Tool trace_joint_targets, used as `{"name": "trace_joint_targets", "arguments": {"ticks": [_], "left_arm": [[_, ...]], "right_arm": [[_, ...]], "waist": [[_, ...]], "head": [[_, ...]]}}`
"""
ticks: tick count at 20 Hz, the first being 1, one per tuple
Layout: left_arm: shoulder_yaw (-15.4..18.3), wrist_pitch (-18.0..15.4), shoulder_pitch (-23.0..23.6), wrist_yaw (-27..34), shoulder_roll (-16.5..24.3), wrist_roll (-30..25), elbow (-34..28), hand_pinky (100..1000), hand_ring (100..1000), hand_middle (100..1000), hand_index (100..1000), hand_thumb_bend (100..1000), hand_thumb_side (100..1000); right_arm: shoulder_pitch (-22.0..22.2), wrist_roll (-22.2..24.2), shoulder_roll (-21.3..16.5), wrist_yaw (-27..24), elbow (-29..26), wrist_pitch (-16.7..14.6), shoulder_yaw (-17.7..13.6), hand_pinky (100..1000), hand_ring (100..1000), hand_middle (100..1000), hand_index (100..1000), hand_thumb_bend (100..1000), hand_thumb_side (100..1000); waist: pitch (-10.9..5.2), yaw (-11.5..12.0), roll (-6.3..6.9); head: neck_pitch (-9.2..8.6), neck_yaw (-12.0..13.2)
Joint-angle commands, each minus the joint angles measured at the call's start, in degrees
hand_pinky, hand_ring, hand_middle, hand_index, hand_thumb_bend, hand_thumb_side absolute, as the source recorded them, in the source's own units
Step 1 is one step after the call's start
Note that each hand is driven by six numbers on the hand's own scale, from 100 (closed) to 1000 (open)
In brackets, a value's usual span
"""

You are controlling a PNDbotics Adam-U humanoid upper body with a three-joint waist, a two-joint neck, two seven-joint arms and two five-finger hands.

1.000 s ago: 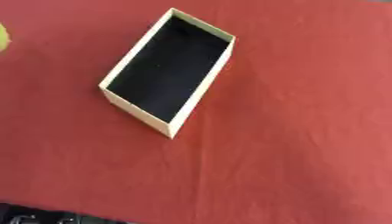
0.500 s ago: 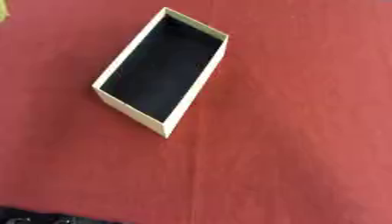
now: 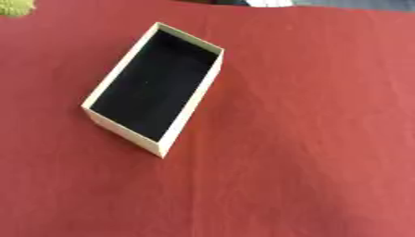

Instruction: Pick up objects on the table and place them in the box.

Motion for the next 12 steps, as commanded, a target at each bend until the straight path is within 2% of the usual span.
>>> {"name": "trace_joint_targets", "arguments": {"ticks": [1,12], "left_arm": [[-2.1,-0.7,-2.1,0.4,-0.1,-2.6,-2.7,280,467,481,558,127,100],[-9.1,-3.3,-6.8,2.7,-6.0,-6.4,-4.5,279,469,482,558,105,100]], "right_arm": [[-0.8,0.1,-0.9,-0.4,-0.9,-0.3,-0.4,833,903,886,883,100,927],[-1.2,0.0,-0.3,-0.6,-0.9,-0.2,-0.4,832,902,885,883,100,924]], "waist": [[-1.73,-0.2,0.26],[-1.88,-0.3,0.32]], "head": [[-0.37,-0.1],[0.16,0.2]]}}
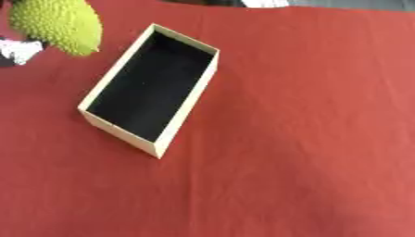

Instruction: Pick up objects on the table and place them in the box.

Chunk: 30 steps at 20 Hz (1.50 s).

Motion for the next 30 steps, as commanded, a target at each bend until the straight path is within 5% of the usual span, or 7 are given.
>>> {"name": "trace_joint_targets", "arguments": {"ticks": [1,15,19,22,30], "left_arm": [[-1.2,-0.8,-2.6,0.2,-1.0,-1.2,-0.8,279,469,481,558,106,100],[-6.5,-3.8,-8.4,-2.8,-8.9,-5.8,13.9,329,491,501,577,181,100],[-6.9,-6.4,-8.6,-2.7,-9.4,-7.3,15.9,497,578,582,667,335,100],[-6.9,-8.8,-8.6,-3.0,-9.4,-9.3,16.5,665,717,699,791,456,168],[-4.7,-12.9,-8.9,-5.8,-9.5,-10.5,17.6,772,863,829,925,612,403]], "right_arm": [[-0.8,-0.1,-0.8,-0.5,-0.9,-0.1,-0.4,832,902,885,883,100,924],[-1.1,0.1,-0.2,-0.8,-0.9,-0.2,-0.3,831,902,885,882,100,922],[-1.0,0.0,0.0,-0.8,-0.9,-0.2,-0.4,830,902,885,882,100,922],[-0.9,-0.2,-0.1,-0.8,-0.9,-0.2,-0.5,831,902,885,882,100,921],[-0.8,-0.3,0.0,-0.7,-0.9,-0.2,-0.6,831,902,885,882,100,920]], "waist": [[-1.65,0.1,0.16],[-1.84,-0.4,0.19],[-1.73,-0.5,0.24],[-1.74,-0.5,0.22],[-1.88,-0.2,0.09]], "head": [[0.22,0.2],[1.98,0.4],[2.05,0.4],[2.07,0.4],[1.92,0.4]]}}
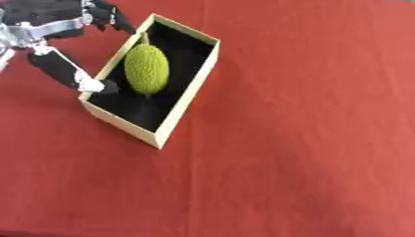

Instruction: Pick up objects on the table and place them in the box.

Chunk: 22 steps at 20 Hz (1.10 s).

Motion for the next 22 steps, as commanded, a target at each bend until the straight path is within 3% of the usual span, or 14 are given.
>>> {"name": "trace_joint_targets", "arguments": {"ticks": [1,7,12,18,22], "left_arm": [[1.9,-0.9,-1.3,-1.3,0.7,0.8,0.0,768,859,821,917,583,385],[3.8,0.1,-1.2,-0.5,0.7,4.1,-1.0,740,842,797,863,495,324],[9.4,3.6,0.1,3.4,3.0,9.9,-9.1,687,806,769,820,407,254],[17.6,10.5,8.5,11.5,9.2,27.3,-22.6,671,807,776,830,416,245],[20.8,8.8,14.6,16.2,11.9,40.0,-23.6,666,812,782,838,388,333]], "right_arm": [[-0.4,-0.2,-1.0,-0.3,-0.9,0.0,-0.9,831,902,886,882,100,920],[-0.3,-0.1,-1.0,-0.3,-0.9,0.0,-0.9,831,903,886,882,100,919],[-0.3,-0.4,-1.4,0.0,-0.9,0.0,-1.2,833,903,886,882,100,915],[-0.2,-2.1,-1.7,0.6,-0.9,-0.2,-2.4,833,903,885,881,100,902],[-0.1,-3.3,-1.5,0.9,-0.9,-0.2,-3.1,834,903,885,881,100,897]], "waist": [[-1.5,0.1,-0.01],[-1.56,0.4,-0.23],[-1.63,0.9,-0.25],[-1.33,1.5,-0.38],[-1.03,1.6,-0.81]], "head": [[-0.18,-0.1],[-0.31,0.1],[-0.24,0.0],[-1.0,-1.1],[-2.43,-2.7]]}}
